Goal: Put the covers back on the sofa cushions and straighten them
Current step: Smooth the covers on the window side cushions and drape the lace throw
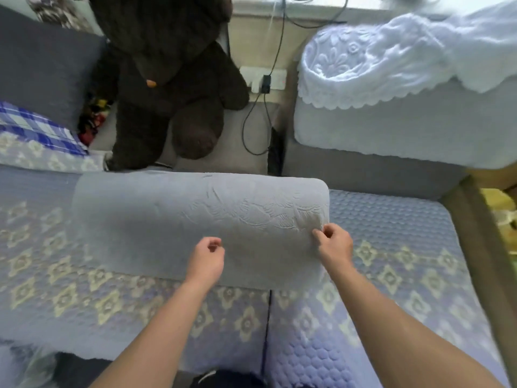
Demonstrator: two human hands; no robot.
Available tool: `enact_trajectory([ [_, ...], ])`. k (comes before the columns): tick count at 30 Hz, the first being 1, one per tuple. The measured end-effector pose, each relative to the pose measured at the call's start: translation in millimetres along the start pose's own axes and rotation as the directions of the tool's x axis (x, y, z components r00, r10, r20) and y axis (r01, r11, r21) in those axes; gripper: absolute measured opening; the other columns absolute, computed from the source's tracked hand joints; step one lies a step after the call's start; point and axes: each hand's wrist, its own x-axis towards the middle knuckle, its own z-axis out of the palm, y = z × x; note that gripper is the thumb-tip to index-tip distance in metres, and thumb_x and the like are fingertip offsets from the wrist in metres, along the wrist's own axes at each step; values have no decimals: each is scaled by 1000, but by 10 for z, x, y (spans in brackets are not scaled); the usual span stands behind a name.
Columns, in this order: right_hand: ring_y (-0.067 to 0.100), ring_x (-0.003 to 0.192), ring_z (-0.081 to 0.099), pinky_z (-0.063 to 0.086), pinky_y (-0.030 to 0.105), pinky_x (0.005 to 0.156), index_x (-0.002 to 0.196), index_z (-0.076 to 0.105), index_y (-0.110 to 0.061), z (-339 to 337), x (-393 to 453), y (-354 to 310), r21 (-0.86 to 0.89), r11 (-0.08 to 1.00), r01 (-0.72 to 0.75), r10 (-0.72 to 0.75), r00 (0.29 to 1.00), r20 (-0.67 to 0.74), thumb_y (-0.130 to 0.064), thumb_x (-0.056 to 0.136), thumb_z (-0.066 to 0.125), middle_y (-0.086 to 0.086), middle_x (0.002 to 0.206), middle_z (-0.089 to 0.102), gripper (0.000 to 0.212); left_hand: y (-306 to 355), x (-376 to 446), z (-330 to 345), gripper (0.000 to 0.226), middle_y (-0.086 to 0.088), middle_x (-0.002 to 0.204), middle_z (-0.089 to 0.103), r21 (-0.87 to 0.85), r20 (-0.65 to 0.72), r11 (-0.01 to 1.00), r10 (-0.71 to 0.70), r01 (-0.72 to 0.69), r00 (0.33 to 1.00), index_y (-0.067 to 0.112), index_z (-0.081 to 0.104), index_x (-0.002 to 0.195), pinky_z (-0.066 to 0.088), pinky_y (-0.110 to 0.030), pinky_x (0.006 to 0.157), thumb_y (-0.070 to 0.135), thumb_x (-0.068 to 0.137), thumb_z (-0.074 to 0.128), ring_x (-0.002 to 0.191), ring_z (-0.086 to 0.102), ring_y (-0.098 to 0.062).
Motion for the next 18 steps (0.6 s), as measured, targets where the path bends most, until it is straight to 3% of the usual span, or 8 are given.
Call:
enact_trajectory([
  [4, 27, 68, 51, 36, 39, 62, 70, 61, -3, -1265, 402, 945, -37, 999, -31, 28, 998, -63, -12, 85, 68, 12, 67, 60, 19, 323, -371, 630, 20, -4, 101, 65, 124, 41, 983, 129, -133, 991, 13, 64, 111, 44, -30, 82, 6, 92, 59, 93, 60, -22],
  [6, 28, 66, 51, 42, 45, 64, 63, 56, -10, -1794, 605, 1487, -67, 996, -59, 52, 994, -91, -12, 86, 69, 8, 62, 56, 26, 467, -534, 933, 21, -5, 104, 66, 179, 45, 969, 165, -170, 985, 12, 64, 112, 44, -30, 82, 8, 92, 60, 94, 60, -21],
  [10, 26, 60, 45, 32, 34, 54, 66, 53, -11, -2783, 914, 2469, -103, 981, -167, 162, 986, -49, -14, 91, 66, 7, 62, 53, 28, 761, -933, 1732, 28, -8, 111, 65, 276, 53, 944, 176, -184, 983, 10, 64, 119, 45, -31, 87, 7, 92, 59, 97, 61, -22],
  [15, 28, 59, 43, 27, 35, 55, 61, 42, -9, -3259, 997, 3493, -194, 921, -339, 344, 939, -6, -13, 86, 69, 14, 60, 50, 37, 1048, -1274, 2545, 39, -13, 126, 60, 394, 161, 894, 162, -214, 974, 10, 60, 130, 41, -30, 98, 9, 91, 60, 111, 59, -24],
  [18, 29, 63, 49, 33, 36, 56, 60, 49, -8, -3309, 969, 3654, -190, 929, -317, 334, 941, 60, -7, 85, 69, 11, 63, 55, 32, 1288, -1295, 2812, 47, -13, 138, 54, 463, 206, 842, 200, -275, 958, 11, 53, 139, 34, -32, 109, 13, 93, 59, 128, 50, -27],
])
